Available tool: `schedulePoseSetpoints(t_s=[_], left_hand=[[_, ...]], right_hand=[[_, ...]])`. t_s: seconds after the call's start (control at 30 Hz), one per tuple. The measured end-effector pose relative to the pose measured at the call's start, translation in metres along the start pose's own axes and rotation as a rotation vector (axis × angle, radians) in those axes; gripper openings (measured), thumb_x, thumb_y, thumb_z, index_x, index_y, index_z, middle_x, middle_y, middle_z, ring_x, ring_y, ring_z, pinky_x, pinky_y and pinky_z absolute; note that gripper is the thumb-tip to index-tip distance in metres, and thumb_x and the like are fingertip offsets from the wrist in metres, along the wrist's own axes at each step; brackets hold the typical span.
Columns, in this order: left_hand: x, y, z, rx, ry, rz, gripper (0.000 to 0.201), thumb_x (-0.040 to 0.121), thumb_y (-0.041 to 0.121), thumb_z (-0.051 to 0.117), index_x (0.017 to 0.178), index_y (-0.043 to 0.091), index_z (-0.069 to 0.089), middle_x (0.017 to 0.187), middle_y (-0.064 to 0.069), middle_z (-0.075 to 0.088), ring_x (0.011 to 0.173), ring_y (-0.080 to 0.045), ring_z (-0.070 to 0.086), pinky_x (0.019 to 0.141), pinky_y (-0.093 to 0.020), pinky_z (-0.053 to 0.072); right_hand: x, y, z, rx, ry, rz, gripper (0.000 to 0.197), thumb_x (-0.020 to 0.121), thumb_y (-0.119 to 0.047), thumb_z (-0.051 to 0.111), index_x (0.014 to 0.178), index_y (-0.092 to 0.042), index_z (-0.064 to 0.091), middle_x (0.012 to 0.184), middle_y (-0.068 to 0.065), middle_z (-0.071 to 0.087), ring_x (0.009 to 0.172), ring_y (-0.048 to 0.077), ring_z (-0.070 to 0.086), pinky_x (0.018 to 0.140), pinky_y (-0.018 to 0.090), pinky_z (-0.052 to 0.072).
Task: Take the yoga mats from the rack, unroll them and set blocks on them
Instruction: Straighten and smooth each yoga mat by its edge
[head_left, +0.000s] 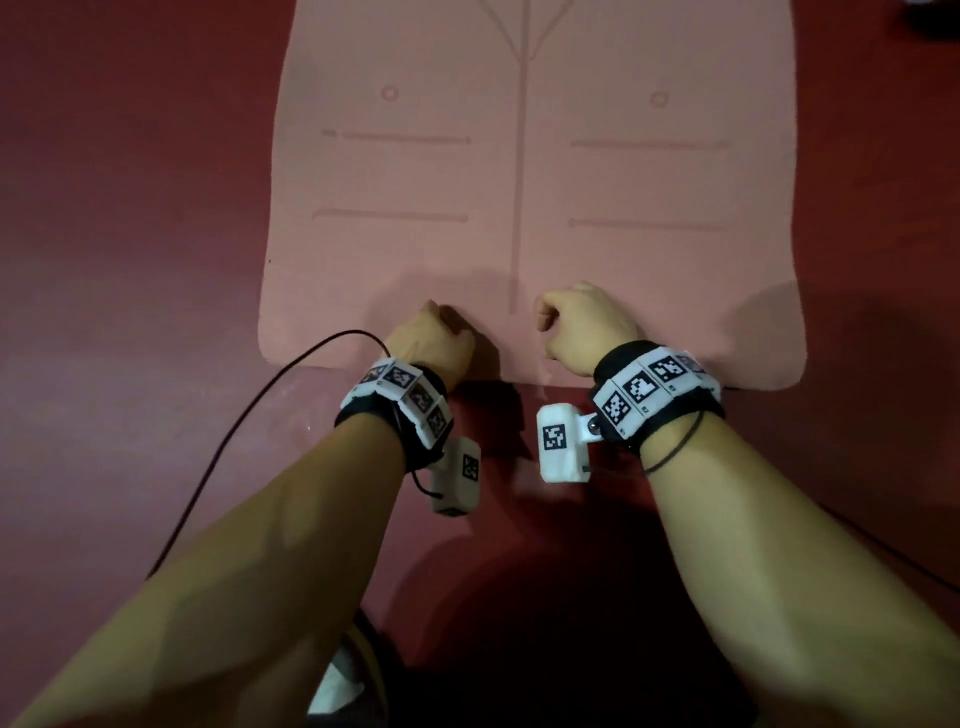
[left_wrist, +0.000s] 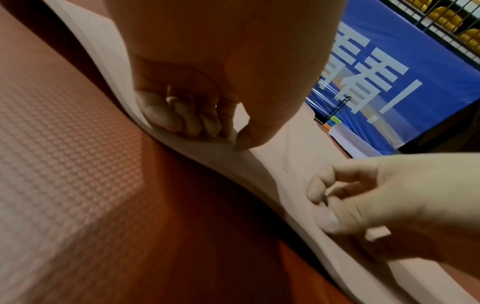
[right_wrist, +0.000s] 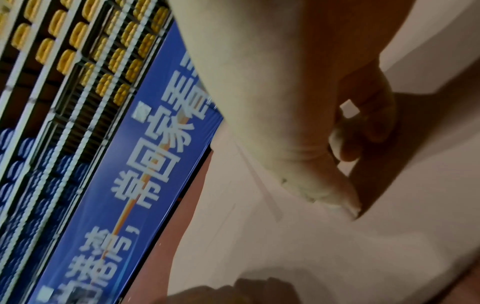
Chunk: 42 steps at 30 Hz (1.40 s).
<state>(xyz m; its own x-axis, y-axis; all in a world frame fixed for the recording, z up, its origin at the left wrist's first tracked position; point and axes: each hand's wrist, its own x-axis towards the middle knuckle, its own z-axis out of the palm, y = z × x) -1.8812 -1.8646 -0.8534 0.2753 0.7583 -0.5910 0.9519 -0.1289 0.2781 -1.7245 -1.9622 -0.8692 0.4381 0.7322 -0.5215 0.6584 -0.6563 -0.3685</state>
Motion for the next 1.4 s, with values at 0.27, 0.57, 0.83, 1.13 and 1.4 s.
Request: schedulePoseSetpoints(t_s=[0.27,0.57,0.83,1.13,1.4], left_hand=[[-0.025,0.006,-0.019,0.054,-0.234,0.004,0.054,0.084,0.033,0.062,0.129,0.007,0.047,0.128,-0.017,0.052,0.117,-0.039,0.052,0.098,-0.045,0.045],[-0.102,0.063,-0.121,0.085,-0.366,0.082,0.051,0.094,0.031,0.060,0.141,0.016,0.045,0.129,-0.013,0.057,0.108,-0.030,0.055,0.083,-0.031,0.041],[-0.221,0.176,-0.232,-0.116,-0.281,0.131,0.051,0.097,0.036,0.055,0.143,0.016,0.044,0.139,-0.008,0.054,0.122,-0.027,0.055,0.096,-0.033,0.043],[-0.345,0.366,-0.315,-0.236,-0.261,0.288,0.042,0.096,0.035,0.056,0.133,0.015,0.053,0.124,-0.007,0.065,0.110,-0.027,0.060,0.098,-0.036,0.046],[-0.442,0.536,-0.282,-0.250,-0.267,0.487,0.039,0.094,0.027,0.060,0.129,0.009,0.056,0.122,-0.010,0.063,0.111,-0.027,0.059,0.100,-0.035,0.045]], right_hand=[[-0.040,-0.018,-0.008,0.213,0.064,0.146,0.032,0.085,-0.027,0.057,0.115,-0.034,0.066,0.120,-0.006,0.059,0.110,0.018,0.057,0.096,0.031,0.046],[-0.114,-0.056,-0.123,0.623,-0.041,0.207,0.045,0.095,-0.035,0.058,0.138,-0.020,0.054,0.141,0.001,0.055,0.130,0.020,0.050,0.112,0.036,0.037],[-0.213,-0.076,-0.293,0.930,0.105,0.281,0.043,0.099,-0.029,0.055,0.139,-0.014,0.052,0.139,0.002,0.055,0.125,0.011,0.052,0.108,0.024,0.038],[-0.330,-0.018,-0.498,1.181,0.341,0.337,0.037,0.099,-0.021,0.056,0.134,-0.011,0.054,0.113,-0.002,0.060,0.101,0.023,0.064,0.089,0.032,0.052],[-0.427,0.125,-0.605,1.255,0.516,0.393,0.031,0.099,-0.023,0.056,0.129,-0.014,0.057,0.127,0.007,0.061,0.086,0.019,0.065,0.064,0.016,0.048]])
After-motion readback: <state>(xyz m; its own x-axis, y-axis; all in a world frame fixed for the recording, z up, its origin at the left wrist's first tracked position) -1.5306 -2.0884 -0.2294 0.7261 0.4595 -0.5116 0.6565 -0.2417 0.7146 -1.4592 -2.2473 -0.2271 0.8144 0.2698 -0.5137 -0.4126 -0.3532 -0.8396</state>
